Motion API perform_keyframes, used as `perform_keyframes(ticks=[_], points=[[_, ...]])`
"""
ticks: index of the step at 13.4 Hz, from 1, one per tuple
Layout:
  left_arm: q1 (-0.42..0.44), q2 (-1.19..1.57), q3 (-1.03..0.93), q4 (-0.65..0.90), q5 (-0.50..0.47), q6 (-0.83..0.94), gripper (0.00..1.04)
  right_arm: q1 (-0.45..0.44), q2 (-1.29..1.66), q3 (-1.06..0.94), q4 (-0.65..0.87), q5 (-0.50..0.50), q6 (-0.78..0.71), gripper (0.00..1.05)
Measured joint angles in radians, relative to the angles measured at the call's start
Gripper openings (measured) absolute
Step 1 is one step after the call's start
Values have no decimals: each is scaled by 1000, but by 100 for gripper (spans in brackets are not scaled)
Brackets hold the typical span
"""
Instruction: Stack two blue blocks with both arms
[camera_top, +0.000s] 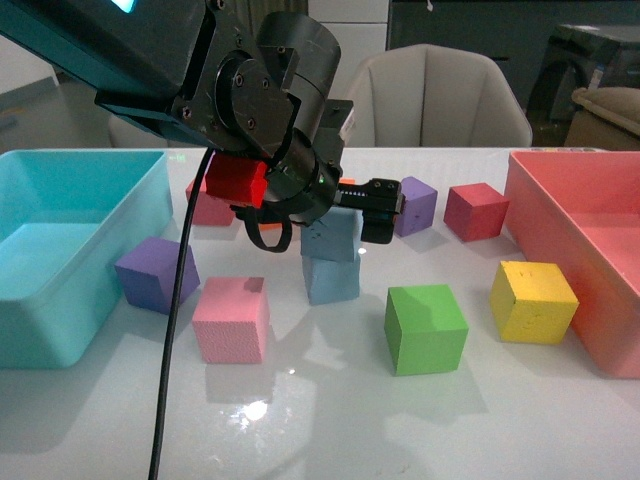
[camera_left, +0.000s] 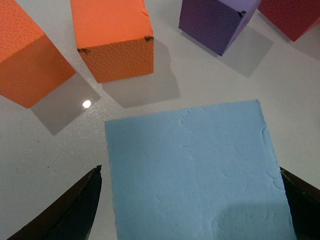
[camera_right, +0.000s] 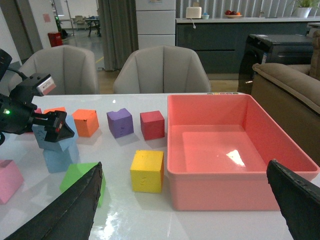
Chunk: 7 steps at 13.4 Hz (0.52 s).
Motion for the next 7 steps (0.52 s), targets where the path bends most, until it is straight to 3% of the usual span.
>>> perform_keyframes(ticks=[4, 7], points=[[-8, -134, -83, 72, -6, 0, 98, 0, 0, 0, 0, 0, 0, 98], [-47, -379, -246, 259, 13, 26, 98, 0, 0, 0, 0, 0, 0, 98]])
